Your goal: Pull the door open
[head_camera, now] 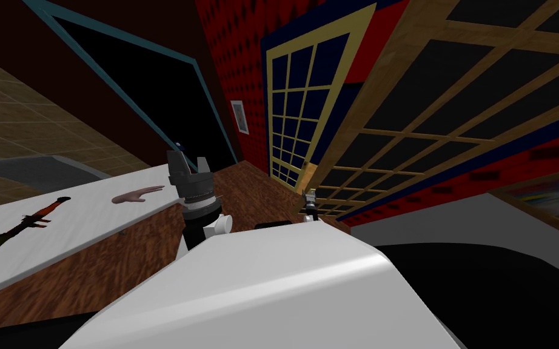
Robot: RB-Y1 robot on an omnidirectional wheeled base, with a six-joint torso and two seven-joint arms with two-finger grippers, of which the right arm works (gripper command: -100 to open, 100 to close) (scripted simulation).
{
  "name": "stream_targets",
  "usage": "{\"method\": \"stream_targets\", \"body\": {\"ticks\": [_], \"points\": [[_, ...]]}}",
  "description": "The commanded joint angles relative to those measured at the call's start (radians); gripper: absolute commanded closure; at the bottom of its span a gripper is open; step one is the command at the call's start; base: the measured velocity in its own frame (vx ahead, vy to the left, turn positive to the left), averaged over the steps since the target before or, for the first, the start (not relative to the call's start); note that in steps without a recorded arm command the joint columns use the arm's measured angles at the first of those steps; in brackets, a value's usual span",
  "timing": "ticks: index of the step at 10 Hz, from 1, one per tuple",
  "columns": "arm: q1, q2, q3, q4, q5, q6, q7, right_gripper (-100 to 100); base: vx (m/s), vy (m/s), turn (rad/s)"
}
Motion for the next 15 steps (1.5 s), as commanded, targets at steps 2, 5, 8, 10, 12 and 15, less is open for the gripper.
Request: {"method": "stream_targets", "body": {"ticks": [2, 5, 8, 10, 12, 15], "points": [[0.036, -0.01, -0.009, -0.033, -0.007, 0.034, -0.002, -100, 0.005, 0.005, -0.005], [0.072, -0.028, -0.011, -0.019, -0.006, -0.015, -0.028, -100, 0.039, -0.013, 0.058], [0.081, -0.033, -0.011, -0.016, -0.006, -0.028, -0.035, -100, 0.025, -0.002, 0.014], [0.081, -0.033, -0.011, -0.016, -0.006, -0.028, -0.035, -100, 0.0, 0.0, 0.0], [0.094, -0.039, -0.012, -0.012, -0.006, -0.045, -0.044, -100, 0.019, -0.018, -0.001], [0.091, -0.034, -0.011, -0.016, -0.005, -0.041, -0.037, 100, 0.006, -0.021, -0.009]]}}
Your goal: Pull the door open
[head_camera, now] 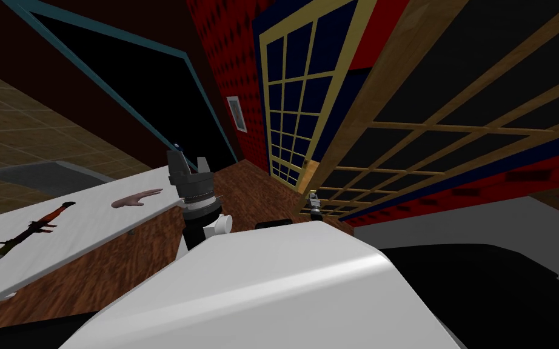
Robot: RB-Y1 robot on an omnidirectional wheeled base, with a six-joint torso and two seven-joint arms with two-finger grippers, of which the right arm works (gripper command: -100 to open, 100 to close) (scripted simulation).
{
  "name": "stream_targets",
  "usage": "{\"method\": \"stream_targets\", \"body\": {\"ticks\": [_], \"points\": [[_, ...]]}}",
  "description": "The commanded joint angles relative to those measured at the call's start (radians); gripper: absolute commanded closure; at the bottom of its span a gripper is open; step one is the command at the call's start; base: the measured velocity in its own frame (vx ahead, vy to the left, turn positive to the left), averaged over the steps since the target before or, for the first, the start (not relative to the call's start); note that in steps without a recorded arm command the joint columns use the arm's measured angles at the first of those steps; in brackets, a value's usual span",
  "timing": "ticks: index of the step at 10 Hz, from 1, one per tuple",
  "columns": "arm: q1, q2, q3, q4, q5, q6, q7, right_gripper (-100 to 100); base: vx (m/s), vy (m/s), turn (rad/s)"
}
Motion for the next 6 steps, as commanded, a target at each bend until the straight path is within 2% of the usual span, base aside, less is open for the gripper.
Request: {"method": "stream_targets", "body": {"ticks": [1, 5, 6], "points": [[0.001, 0.0, 0.0, -0.002, 0.0, 0.002, 0.001, 100, 0.0, 0.008, 0.007], [0.001, 0.0, 0.0, -0.002, 0.0, 0.002, 0.001, 100, 0.0, 0.002, -0.002], [0.002, -0.023, 0.02, -0.009, 0.013, 0.017, -0.031, 100, -0.163, -0.025, 0.108]]}}
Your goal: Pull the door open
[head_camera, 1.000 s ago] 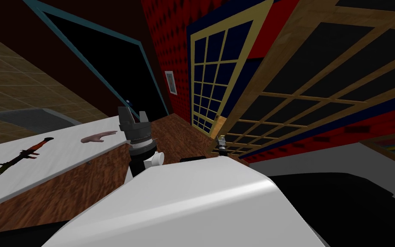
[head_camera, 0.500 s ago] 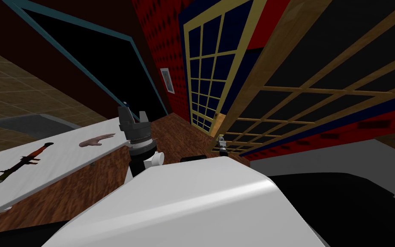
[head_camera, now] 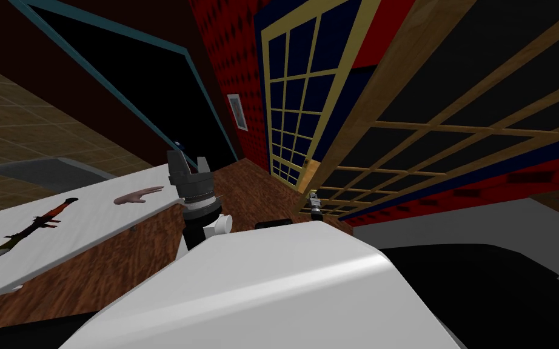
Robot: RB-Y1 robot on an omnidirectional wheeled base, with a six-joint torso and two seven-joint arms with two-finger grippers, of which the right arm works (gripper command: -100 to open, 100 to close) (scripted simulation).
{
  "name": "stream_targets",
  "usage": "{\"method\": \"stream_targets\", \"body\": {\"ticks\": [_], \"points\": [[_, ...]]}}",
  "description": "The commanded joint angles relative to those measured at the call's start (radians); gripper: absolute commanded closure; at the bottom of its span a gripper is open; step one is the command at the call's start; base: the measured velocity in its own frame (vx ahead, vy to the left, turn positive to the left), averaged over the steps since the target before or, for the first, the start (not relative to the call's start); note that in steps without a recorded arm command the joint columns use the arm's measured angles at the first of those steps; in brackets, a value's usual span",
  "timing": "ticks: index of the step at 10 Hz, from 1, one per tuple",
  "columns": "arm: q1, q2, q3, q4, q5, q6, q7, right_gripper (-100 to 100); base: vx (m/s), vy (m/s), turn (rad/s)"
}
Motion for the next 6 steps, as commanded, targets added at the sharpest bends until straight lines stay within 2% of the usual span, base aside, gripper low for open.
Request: {"method": "stream_targets", "body": {"ticks": [1, 6], "points": [[0.004, -0.018, 0.022, -0.008, 0.015, 0.015, -0.033, 100, -0.213, -0.047, 0.132], [0.007, -0.086, 0.086, -0.033, 0.057, 0.056, -0.131, 100, -0.214, -0.042, 0.102]]}}
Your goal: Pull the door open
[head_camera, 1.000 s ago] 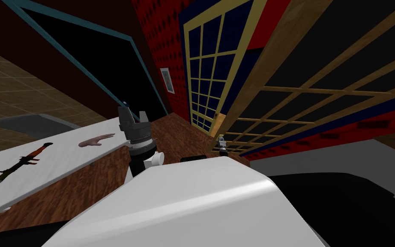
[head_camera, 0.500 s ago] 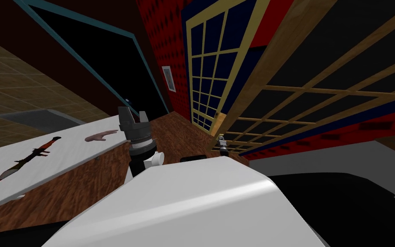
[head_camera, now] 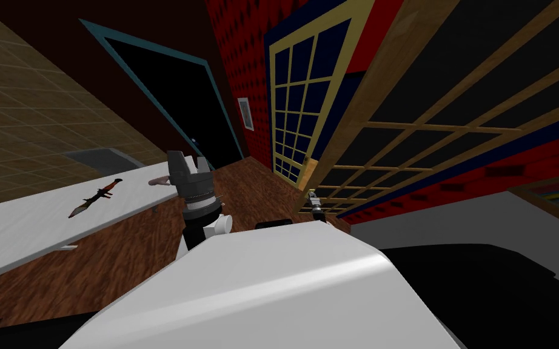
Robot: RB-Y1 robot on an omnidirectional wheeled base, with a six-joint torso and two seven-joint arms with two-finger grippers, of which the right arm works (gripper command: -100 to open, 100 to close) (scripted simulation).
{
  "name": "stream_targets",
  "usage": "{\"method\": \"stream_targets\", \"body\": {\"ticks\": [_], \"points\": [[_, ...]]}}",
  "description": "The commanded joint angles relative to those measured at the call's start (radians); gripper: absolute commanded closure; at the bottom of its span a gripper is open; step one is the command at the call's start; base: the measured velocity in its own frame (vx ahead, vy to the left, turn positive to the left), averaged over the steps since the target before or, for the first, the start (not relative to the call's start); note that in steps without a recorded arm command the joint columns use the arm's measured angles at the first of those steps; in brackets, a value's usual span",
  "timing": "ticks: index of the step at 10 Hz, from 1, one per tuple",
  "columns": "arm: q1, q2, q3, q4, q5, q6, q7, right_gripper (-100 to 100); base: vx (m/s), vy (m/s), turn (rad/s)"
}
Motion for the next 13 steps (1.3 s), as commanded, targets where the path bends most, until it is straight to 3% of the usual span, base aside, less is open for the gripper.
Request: {"method": "stream_targets", "body": {"ticks": [1, 4, 5, 6, 13], "points": [[-0.003, -0.023, 0.021, -0.006, 0.014, 0.008, -0.035, 100, -0.191, -0.049, 0.107], [-0.001, -0.059, 0.055, -0.019, 0.037, 0.03, -0.087, 100, -0.205, -0.047, 0.094], [-0.001, -0.051, 0.048, -0.019, 0.033, 0.029, -0.074, 100, -0.083, -0.031, 0.03], [0.025, -0.07, 0.071, -0.022, 0.051, -0.003, -0.102, 100, -0.076, -0.01, 0.014], [0.112, -0.143, 0.138, -0.034, 0.106, -0.124, -0.187, 100, -0.088, -0.016, -0.007]]}}
